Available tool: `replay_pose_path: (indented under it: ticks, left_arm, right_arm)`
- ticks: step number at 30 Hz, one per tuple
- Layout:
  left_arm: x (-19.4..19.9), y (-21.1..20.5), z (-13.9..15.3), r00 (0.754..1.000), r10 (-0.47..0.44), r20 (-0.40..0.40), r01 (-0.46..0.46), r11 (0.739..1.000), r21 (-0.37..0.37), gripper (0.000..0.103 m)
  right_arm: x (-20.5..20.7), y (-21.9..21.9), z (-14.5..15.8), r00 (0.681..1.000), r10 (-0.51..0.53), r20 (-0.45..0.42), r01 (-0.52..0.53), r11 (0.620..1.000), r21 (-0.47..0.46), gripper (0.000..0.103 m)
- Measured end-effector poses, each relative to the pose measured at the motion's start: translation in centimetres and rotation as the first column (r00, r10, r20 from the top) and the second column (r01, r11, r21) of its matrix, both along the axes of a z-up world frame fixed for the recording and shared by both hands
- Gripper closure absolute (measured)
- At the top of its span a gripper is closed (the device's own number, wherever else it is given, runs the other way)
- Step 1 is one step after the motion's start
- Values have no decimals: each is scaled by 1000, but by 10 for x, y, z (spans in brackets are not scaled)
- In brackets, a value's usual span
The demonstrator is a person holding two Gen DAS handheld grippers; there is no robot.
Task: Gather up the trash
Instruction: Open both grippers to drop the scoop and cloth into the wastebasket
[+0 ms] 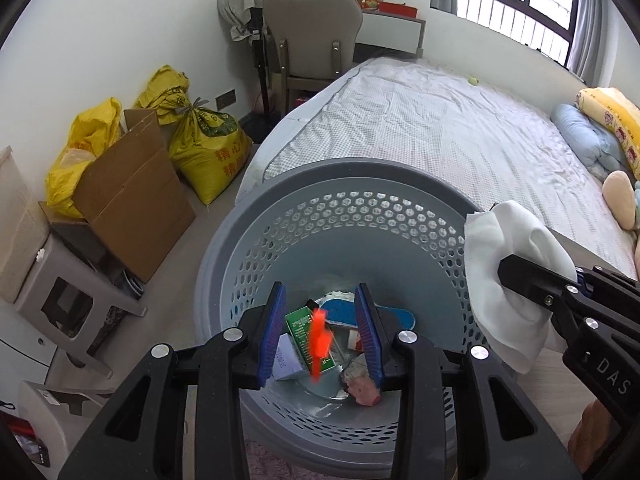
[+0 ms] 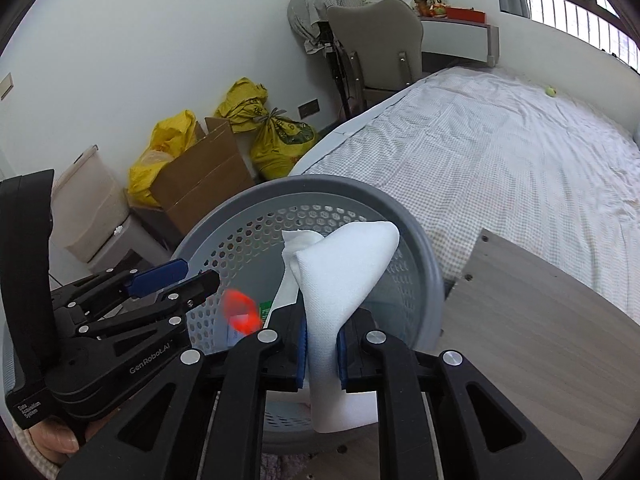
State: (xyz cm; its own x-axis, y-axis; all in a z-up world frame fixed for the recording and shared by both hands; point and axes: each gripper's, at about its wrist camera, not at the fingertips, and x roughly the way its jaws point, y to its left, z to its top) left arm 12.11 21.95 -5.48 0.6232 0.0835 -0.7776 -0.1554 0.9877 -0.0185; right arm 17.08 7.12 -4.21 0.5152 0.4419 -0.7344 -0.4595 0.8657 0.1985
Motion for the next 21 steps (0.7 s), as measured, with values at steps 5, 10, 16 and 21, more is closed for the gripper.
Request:
replay_pose_path:
  ticks: [5, 10, 16, 21]
  left_arm:
    - [-5, 8, 7, 999, 34, 33, -34, 999, 14, 30]
    - [-6, 16, 10, 998, 63, 29, -63, 998, 11, 30]
    - [-11, 15, 13, 996, 79, 32, -79, 996, 27, 27]
    - [-15, 17, 16, 996, 87, 32, -88, 996, 30, 26]
  right_arm:
    - [2, 4, 0, 1000, -2, 9, 2, 1000, -3, 53]
    - [-2, 3, -1, 1000, -12, 16, 12, 1000, -21, 53]
    - [-7, 2, -2, 1000, -21, 11, 21, 999, -32, 53]
    - [-12, 1, -2, 999, -31, 20, 32, 999, -37, 48]
